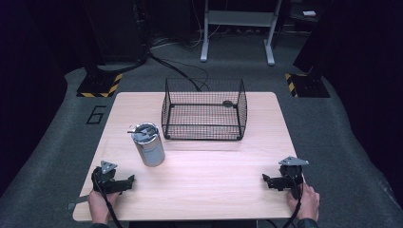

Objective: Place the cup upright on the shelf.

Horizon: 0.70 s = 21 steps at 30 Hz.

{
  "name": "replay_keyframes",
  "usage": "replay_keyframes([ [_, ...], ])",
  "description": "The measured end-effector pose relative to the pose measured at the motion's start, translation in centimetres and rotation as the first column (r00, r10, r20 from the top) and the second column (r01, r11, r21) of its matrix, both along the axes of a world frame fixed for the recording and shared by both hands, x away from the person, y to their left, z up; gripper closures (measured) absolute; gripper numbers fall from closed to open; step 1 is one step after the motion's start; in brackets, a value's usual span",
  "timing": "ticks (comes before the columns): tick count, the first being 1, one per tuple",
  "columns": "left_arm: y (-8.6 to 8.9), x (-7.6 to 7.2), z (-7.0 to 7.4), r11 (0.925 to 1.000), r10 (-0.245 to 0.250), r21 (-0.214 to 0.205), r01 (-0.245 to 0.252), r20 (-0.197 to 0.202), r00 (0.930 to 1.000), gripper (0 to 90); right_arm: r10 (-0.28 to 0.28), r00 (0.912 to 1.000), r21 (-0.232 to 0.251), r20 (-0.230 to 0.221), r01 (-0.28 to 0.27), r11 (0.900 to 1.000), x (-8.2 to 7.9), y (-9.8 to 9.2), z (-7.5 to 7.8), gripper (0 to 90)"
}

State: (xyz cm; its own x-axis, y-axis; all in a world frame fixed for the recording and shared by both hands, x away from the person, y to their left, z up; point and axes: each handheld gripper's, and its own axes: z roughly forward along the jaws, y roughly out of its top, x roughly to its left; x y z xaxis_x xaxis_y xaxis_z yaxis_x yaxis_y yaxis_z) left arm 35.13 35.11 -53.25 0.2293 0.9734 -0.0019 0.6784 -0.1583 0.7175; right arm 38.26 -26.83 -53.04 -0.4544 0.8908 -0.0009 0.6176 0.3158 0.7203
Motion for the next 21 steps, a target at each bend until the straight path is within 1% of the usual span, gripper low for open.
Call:
replay_keyframes([
  [1,0.01,0.04,-0.02,1.0,-0.001,0.003,0.001,0.006,1.0,0.4,-0.001,1.0,0.003,-0.003,0.001,1.0,-0.01,0.02,0.02,0.0],
  [8,-0.06,-0.01,-0.01,1.0,-0.001,0.008,0.001,0.01,0.9999,0.4,0.003,1.0,0.001,0.001,-0.003,1.0,0.03,0.0,0.01,0.0],
  [9,-0.12,-0.06,0.01,0.9999,0.001,0.01,-0.001,0.009,1.0,0.4,0.004,1.0,0.0,0.001,-0.004,1.0,0.04,0.0,0.02,0.0],
  [11,-0.04,-0.03,0.0,1.0,0.005,0.0,-0.005,-0.001,1.0,0.2,0.004,1.0,0.0,0.002,-0.004,1.0,0.03,0.01,0.01,0.0],
  [17,-0.02,-0.01,0.02,1.0,0.003,0.001,-0.003,-0.003,1.0,0.0,0.009,1.0,0.001,0.0,-0.009,1.0,0.08,-0.02,0.02,0.0],
  [18,-0.1,0.06,-0.03,0.9998,0.008,-0.016,-0.008,0.004,1.0,0.0,0.012,0.9999,0.001,-0.001,-0.012,0.9999,0.1,-0.04,0.03,0.0],
  [19,-0.08,0.05,-0.01,0.9999,0.004,-0.015,-0.004,0.001,1.0,0.0,0.013,0.9999,0.001,-0.001,-0.013,0.9999,0.1,-0.04,0.03,0.0],
  [20,-0.1,0.11,-0.06,0.9999,0.003,-0.013,-0.003,0.013,0.9999,0.0,0.012,0.9999,0.001,-0.002,-0.012,0.9999,0.1,-0.04,0.03,0.0],
  [21,-0.08,0.13,-0.05,1.0,-0.004,-0.009,0.004,0.014,0.9999,0.0,0.012,0.9999,0.001,-0.001,-0.012,0.9999,0.1,-0.04,0.03,0.0],
])
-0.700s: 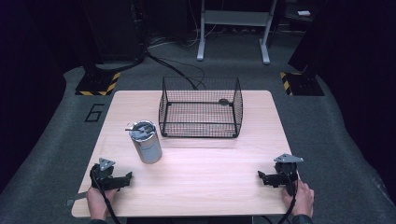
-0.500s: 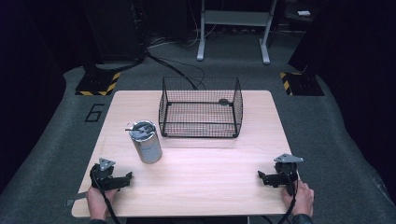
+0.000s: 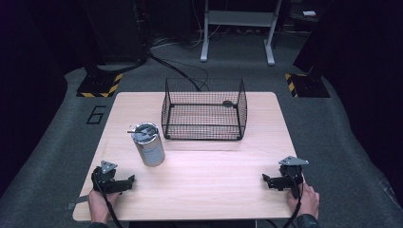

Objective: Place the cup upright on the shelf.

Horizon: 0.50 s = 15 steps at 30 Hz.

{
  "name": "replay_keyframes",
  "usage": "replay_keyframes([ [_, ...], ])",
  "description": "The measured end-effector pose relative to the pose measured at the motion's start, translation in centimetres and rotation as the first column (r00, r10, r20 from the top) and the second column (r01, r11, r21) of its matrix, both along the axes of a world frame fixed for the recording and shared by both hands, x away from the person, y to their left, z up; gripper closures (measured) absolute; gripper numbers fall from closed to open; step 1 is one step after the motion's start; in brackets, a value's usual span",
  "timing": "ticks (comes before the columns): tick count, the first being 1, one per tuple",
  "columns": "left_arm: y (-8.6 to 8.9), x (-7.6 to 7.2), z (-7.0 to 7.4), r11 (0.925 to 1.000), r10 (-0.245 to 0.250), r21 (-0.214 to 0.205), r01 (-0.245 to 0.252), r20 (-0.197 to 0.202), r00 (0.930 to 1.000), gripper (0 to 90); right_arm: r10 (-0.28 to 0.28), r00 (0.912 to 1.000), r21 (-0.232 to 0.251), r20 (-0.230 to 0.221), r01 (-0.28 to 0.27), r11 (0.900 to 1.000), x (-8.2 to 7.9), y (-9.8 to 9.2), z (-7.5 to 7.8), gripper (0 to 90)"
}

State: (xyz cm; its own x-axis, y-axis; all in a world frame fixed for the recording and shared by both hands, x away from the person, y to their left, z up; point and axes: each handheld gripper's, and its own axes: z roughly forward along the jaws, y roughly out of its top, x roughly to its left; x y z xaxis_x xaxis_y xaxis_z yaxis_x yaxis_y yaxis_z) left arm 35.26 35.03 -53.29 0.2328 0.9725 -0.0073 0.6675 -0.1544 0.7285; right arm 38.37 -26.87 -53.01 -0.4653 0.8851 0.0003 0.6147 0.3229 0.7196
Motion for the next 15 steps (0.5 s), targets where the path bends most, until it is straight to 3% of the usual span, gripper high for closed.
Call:
replay_keyframes([
  [2,0.0,0.0,0.1,0.9999,-0.016,0.006,0.016,-0.014,0.9998,0.0,0.001,1.0,0.0,0.0,-0.001,1.0,0.0,0.0,0.0,0.0],
  [4,0.0,0.0,0.3,0.9996,-0.024,-0.014,0.024,-0.012,0.9996,0.0,0.001,1.0,0.0,0.0,-0.001,1.0,0.0,0.0,0.0,0.0],
  [15,-1.3,-0.4,2.7,0.9941,-0.085,-0.064,0.087,0.042,0.9955,0.0,0.0,1.0,0.0,0.0,0.0,1.0,0.0,0.0,0.0,0.0],
])
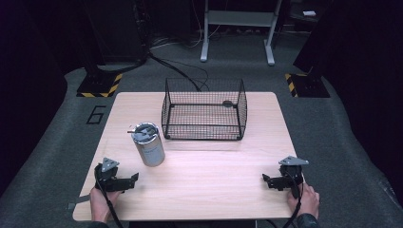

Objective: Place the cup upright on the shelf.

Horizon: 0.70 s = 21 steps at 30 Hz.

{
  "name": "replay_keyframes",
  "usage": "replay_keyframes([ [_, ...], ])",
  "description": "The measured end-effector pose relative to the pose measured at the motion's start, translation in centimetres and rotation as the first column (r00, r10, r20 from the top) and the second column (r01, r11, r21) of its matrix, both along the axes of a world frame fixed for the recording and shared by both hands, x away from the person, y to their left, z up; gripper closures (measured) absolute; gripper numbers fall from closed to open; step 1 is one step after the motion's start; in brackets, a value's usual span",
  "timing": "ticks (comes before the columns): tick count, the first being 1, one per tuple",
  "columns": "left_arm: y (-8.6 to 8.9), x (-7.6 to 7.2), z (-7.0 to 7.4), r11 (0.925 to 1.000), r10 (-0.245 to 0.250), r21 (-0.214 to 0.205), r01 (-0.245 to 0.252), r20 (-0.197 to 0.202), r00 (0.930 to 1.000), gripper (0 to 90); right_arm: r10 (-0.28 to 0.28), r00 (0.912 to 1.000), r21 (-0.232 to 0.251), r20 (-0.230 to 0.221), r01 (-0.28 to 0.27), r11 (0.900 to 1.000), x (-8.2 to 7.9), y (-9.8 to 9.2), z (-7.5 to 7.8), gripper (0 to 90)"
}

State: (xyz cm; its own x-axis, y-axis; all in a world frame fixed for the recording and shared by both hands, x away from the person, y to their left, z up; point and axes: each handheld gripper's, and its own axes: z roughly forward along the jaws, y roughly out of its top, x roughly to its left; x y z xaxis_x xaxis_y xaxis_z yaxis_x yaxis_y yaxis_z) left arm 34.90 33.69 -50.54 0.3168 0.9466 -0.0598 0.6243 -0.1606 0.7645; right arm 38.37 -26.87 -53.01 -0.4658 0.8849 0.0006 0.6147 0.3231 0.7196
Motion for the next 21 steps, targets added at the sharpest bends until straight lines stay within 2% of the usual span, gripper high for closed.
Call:
replay_keyframes([
  [8,-0.9,0.0,2.0,0.9984,-0.038,-0.041,0.04,0.036,0.9986,0.0,0.0,1.0,0.0,0.0,0.0,1.0,0.0,0.0,0.0,0.0],
  [13,-1.2,0.2,3.0,0.9976,-0.045,-0.051,0.048,0.067,0.9967,0.0,0.0,1.0,0.0,0.0,0.0,1.0,0.0,0.0,0.0,0.0],
  [15,-1.5,0.5,3.7,0.9968,-0.063,-0.044,0.067,0.083,0.9945,0.0,0.0,1.0,0.0,0.0,0.0,1.0,0.0,0.0,0.0,0.0],
  [21,-2.0,0.9,4.8,0.9951,-0.069,-0.063,0.077,0.126,0.9897,0.0,0.0,1.0,0.0,0.0,0.0,1.0,0.0,0.0,0.0,0.0],
])
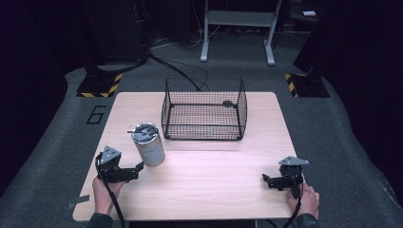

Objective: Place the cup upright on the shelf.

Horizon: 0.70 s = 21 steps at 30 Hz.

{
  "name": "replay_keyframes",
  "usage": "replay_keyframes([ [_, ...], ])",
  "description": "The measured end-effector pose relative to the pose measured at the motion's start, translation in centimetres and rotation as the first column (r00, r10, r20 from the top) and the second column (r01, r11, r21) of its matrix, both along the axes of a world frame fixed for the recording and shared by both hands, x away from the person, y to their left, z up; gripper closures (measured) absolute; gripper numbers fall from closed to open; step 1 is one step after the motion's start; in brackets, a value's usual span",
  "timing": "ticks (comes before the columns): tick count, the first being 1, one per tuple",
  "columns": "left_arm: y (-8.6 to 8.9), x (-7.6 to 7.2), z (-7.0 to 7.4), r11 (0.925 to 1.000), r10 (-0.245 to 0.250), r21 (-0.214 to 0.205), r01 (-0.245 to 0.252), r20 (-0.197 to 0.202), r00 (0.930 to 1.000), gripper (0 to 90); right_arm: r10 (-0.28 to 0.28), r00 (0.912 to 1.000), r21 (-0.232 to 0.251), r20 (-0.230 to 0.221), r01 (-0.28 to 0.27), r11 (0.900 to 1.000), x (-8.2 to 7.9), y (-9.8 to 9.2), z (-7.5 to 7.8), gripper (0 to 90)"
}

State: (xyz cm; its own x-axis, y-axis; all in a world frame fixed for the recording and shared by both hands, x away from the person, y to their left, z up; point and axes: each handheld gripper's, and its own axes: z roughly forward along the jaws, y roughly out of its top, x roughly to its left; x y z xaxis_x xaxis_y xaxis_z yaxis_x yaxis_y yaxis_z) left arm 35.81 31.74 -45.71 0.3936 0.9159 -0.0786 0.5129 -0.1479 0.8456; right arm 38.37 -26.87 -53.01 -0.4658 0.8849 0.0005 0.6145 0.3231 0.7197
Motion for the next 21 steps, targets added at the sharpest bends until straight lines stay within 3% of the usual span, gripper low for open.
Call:
replay_keyframes([
  [12,-1.1,1.2,1.2,0.9991,-0.03,-0.026,0.032,0.065,0.9974,0.0,0.0,1.0,0.0,0.0,0.0,1.0,0.0,0.0,0.0,0.0],
  [21,-1.1,2.8,1.2,0.9952,-0.037,-0.086,0.046,0.101,0.9942,0.0,0.0,1.0,0.0,0.0,0.0,1.0,0.0,0.0,0.0,0.0],
])
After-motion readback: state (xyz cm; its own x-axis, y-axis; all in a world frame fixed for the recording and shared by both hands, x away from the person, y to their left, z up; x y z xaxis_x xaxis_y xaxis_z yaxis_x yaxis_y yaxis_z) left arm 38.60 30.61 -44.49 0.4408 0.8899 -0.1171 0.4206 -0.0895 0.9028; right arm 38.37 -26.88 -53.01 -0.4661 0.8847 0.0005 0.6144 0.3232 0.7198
